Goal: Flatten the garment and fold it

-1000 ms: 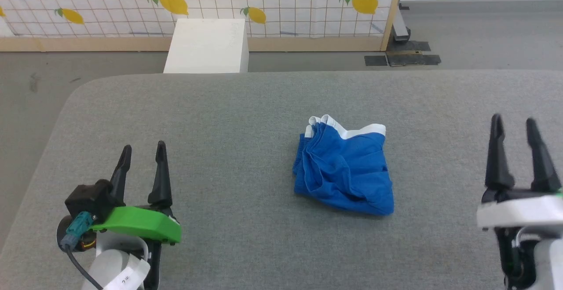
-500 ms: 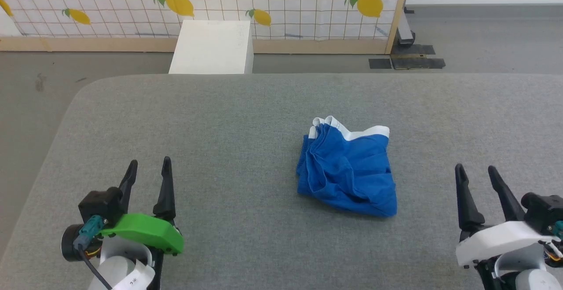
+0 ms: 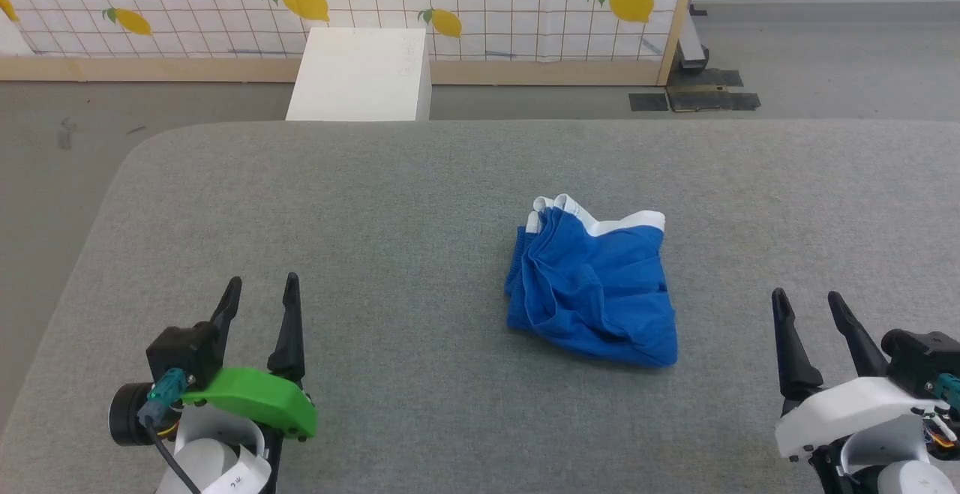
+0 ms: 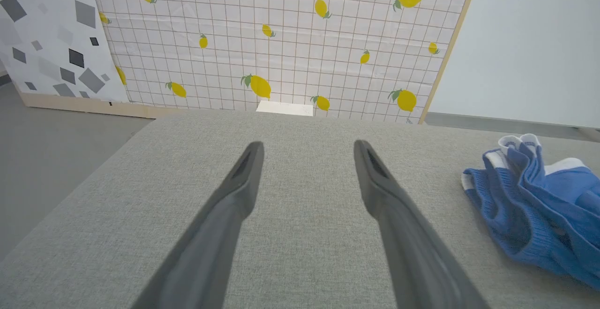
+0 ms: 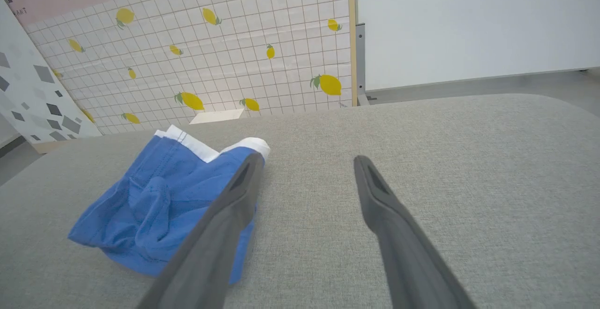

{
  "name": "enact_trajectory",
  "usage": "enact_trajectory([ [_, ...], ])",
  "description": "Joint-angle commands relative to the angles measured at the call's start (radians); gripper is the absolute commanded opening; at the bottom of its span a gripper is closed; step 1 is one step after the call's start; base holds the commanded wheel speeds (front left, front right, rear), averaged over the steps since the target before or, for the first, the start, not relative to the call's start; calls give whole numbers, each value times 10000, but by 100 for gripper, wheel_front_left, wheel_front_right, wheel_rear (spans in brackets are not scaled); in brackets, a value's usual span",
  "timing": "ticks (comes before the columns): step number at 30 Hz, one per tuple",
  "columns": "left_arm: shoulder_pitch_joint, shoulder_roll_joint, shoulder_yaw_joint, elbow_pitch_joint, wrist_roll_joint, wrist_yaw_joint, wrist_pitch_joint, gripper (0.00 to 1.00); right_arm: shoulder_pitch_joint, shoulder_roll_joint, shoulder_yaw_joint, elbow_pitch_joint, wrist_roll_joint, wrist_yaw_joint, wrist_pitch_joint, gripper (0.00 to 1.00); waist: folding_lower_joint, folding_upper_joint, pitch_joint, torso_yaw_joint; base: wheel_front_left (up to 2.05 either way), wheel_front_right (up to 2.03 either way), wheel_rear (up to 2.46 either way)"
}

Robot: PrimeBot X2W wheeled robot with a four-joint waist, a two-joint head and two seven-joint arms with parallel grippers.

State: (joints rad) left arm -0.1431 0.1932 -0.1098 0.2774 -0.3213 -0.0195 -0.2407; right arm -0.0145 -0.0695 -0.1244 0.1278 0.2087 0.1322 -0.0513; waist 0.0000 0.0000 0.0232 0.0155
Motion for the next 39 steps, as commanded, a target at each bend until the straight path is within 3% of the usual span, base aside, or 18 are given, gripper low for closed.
enact_trajectory([
  [1, 153, 47, -10, 4, 122, 43, -77, 100, 79, 51, -13, 26, -84, -15, 36, 100, 0, 0, 16, 4, 0, 0, 0],
  [11, 163, 68, -2, -116, 40, 68, -123, 100, -43, 110, 19, 168, -145, -15, 96, 100, 0, 0, 24, -23, 0, 0, 0],
  [17, 129, 133, 7, -312, 4, 99, -130, 100, -821, 27, 251, 231, -11, -15, 1089, 100, 0, 0, 297, -124, 0, 0, 0],
  [23, -28, 151, -42, -633, -51, 79, -110, 100, -2663, -408, 1015, 381, 215, -15, 3571, 100, 0, 0, 886, 30, 0, 0, 0],
  [31, -439, 129, -87, -864, -153, -6, -128, 100, -4681, -727, 1859, 1374, -33, -15, 7950, 100, 0, 0, 1826, 625, 0, 0, 0],
  [39, -787, 46, -64, -788, -234, -125, -175, 100, -5394, -572, 2300, 2173, -727, -15, 9369, 100, 0, 0, 2497, 1052, 0, 0, 0],
])
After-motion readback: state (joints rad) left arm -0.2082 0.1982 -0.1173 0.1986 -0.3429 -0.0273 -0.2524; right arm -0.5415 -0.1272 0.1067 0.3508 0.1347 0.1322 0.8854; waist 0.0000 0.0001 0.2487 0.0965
